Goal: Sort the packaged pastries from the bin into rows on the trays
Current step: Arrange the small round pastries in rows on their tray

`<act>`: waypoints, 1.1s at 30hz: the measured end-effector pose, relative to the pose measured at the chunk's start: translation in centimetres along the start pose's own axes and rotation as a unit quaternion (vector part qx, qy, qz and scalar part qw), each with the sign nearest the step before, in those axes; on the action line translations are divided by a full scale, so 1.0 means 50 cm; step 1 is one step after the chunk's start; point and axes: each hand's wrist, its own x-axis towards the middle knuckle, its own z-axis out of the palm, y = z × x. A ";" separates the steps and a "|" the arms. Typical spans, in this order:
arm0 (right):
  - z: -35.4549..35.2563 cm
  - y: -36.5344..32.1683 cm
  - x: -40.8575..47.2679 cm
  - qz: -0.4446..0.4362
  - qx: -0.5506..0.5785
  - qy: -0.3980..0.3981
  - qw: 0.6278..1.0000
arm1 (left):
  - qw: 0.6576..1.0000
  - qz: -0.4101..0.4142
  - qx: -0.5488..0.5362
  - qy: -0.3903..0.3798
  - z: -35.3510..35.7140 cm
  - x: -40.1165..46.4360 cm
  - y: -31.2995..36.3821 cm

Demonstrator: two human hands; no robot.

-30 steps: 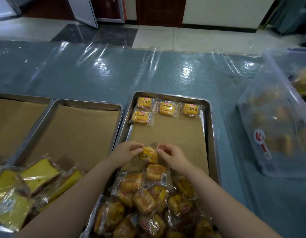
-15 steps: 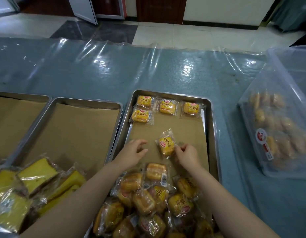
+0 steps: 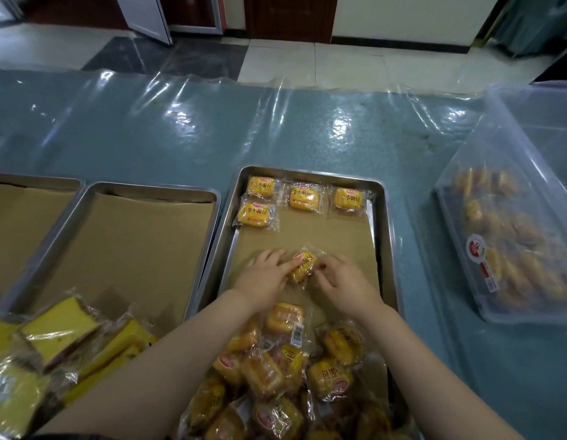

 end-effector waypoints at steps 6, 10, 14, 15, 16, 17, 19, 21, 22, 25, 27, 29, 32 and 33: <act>0.022 0.040 0.008 -0.090 -0.171 -0.123 0.973 | 0.999 0.007 -0.035 0.014 -0.017 0.018 -0.025; 0.025 0.027 0.013 -0.039 -0.247 -0.082 0.965 | 0.995 -0.051 -0.076 0.043 -0.010 0.006 -0.063; 0.033 -0.005 0.044 -0.035 -0.278 -0.043 0.959 | 0.995 -0.086 -0.058 0.011 0.024 -0.009 -0.106; 0.036 -0.011 0.055 -0.033 -0.255 -0.060 0.964 | 0.994 -0.087 -0.063 -0.003 0.033 -0.012 -0.110; 0.037 -0.015 0.065 -0.025 -0.223 -0.085 0.971 | 0.994 -0.087 -0.070 -0.011 0.039 -0.014 -0.112; 0.037 -0.020 0.076 -0.016 -0.184 -0.105 0.977 | 0.993 -0.086 -0.075 -0.015 0.043 -0.014 -0.113; 0.040 -0.022 0.094 -0.007 -0.131 -0.116 0.985 | 0.993 -0.089 -0.080 -0.017 0.045 -0.013 -0.111; 0.046 -0.018 0.109 -0.005 -0.141 -0.110 0.984 | 0.992 -0.091 -0.083 -0.022 0.043 -0.012 -0.110; 0.050 -0.015 0.115 -0.003 -0.156 -0.105 0.982 | 0.992 -0.091 -0.084 -0.026 0.042 -0.014 -0.110; 0.062 -0.010 0.137 0.004 -0.182 -0.073 0.981 | 0.994 -0.087 -0.068 -0.022 0.041 -0.017 -0.110; 0.068 -0.010 0.153 0.015 -0.180 -0.051 0.982 | 0.994 -0.088 -0.056 -0.016 0.044 -0.016 -0.109; 0.076 -0.010 0.167 0.025 -0.184 -0.036 0.982 | 0.992 -0.095 -0.076 -0.020 0.046 -0.015 -0.107; 0.087 -0.016 0.183 0.034 -0.191 -0.029 0.981 | 0.989 -0.100 -0.102 -0.027 0.045 -0.017 -0.108; 0.090 -0.018 0.187 0.035 -0.194 -0.030 0.980 | 0.989 -0.101 -0.103 -0.029 0.043 -0.018 -0.109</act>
